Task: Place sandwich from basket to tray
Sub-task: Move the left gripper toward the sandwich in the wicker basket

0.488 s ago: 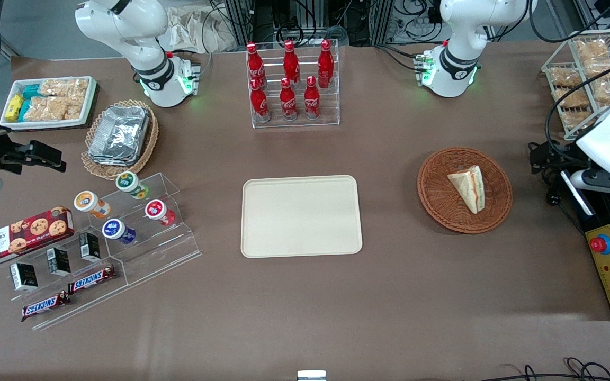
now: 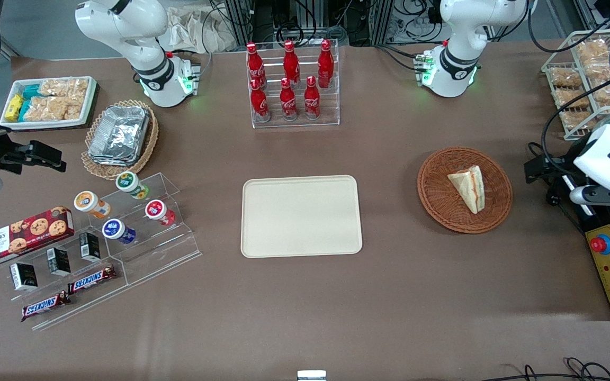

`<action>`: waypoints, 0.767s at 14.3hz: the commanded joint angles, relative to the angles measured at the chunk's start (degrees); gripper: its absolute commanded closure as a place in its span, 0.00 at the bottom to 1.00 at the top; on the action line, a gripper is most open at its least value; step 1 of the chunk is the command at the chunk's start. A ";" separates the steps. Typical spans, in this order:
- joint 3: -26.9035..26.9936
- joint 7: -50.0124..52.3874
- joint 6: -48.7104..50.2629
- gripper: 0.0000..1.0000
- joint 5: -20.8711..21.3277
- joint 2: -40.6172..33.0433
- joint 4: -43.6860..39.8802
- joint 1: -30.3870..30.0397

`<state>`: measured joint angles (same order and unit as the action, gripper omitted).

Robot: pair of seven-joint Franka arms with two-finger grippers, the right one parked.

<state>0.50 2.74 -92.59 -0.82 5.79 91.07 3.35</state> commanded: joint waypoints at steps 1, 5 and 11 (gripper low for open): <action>-0.06 9.61 -7.22 0.00 -1.81 -6.48 12.42 0.07; -1.82 25.00 -20.84 0.00 -0.85 -11.94 30.09 0.08; -2.08 30.92 -37.54 0.00 -1.11 -10.54 43.90 -0.01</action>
<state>-1.45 32.20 -124.76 -1.68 -3.25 129.63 3.37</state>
